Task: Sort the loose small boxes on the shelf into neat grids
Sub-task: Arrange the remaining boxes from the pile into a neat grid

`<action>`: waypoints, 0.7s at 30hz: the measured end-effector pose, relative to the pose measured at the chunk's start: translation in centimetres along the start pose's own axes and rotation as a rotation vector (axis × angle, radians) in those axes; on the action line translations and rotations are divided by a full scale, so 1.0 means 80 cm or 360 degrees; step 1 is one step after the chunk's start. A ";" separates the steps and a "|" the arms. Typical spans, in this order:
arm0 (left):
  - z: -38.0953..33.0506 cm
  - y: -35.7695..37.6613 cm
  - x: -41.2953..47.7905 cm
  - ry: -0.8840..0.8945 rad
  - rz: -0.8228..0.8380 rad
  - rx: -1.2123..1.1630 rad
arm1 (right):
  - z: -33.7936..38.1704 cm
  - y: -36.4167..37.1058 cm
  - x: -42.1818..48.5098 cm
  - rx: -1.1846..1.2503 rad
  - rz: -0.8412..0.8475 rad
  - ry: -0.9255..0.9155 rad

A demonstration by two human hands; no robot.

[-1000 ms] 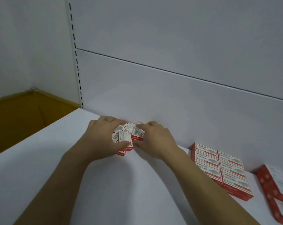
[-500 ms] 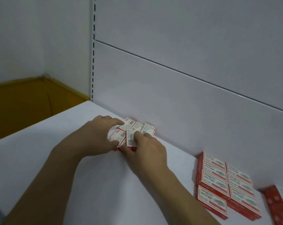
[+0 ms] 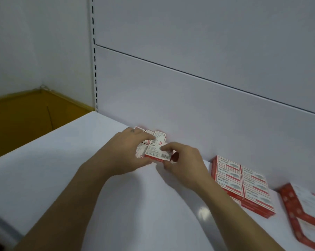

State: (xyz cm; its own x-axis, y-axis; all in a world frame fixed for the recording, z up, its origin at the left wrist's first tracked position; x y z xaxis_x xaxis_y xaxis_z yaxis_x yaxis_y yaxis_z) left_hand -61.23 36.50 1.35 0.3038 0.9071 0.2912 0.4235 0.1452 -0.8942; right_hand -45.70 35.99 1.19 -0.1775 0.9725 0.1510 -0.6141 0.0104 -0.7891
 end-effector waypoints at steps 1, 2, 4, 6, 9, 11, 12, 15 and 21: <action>-0.009 0.001 0.000 0.0044 -0.0009 -0.0016 | -0.004 -0.010 -0.007 0.0003 -0.0027 -0.0003; -0.018 0.003 -0.001 0.0081 -0.0018 -0.0029 | -0.007 -0.020 -0.014 0.0004 -0.0052 -0.0009; -0.034 0.008 -0.002 0.0140 -0.0029 -0.0045 | -0.013 -0.042 -0.028 0.0001 -0.0099 -0.0035; -0.050 0.013 -0.003 0.0211 -0.0036 -0.0037 | -0.022 -0.065 -0.042 -0.0009 -0.0146 -0.0052; -0.075 0.019 0.000 0.0281 -0.0009 0.0002 | -0.039 -0.095 -0.065 -0.0015 -0.0205 -0.0031; -0.097 0.023 0.004 0.0319 0.0007 0.0042 | -0.053 -0.114 -0.083 0.0003 -0.0290 -0.0020; -0.111 0.024 0.007 0.0354 0.0014 0.0067 | -0.060 -0.122 -0.092 0.0024 -0.0345 -0.0018; -0.156 0.033 0.018 0.0491 0.0077 0.0152 | -0.082 -0.142 -0.115 0.0026 -0.0458 0.0022; -0.214 0.061 0.031 0.0568 0.0144 0.0110 | -0.125 -0.163 -0.155 0.0053 -0.0553 0.0138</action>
State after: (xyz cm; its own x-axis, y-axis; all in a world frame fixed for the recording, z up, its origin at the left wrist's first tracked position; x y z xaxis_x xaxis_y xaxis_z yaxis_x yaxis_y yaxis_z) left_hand -43.78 32.64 3.54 0.6210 0.7244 0.2993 0.3265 0.1080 -0.9390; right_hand -27.78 26.13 3.62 0.1115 0.9283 0.3546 -0.6515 0.3377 -0.6794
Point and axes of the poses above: each hand's wrist, its own x-axis towards the middle knuckle, its own y-axis out of the palm, z = x × y, the point moved 7 cm from there along x, towards the middle knuckle, and after that the axes turned 5 degrees about x, right-handed, at the moved point
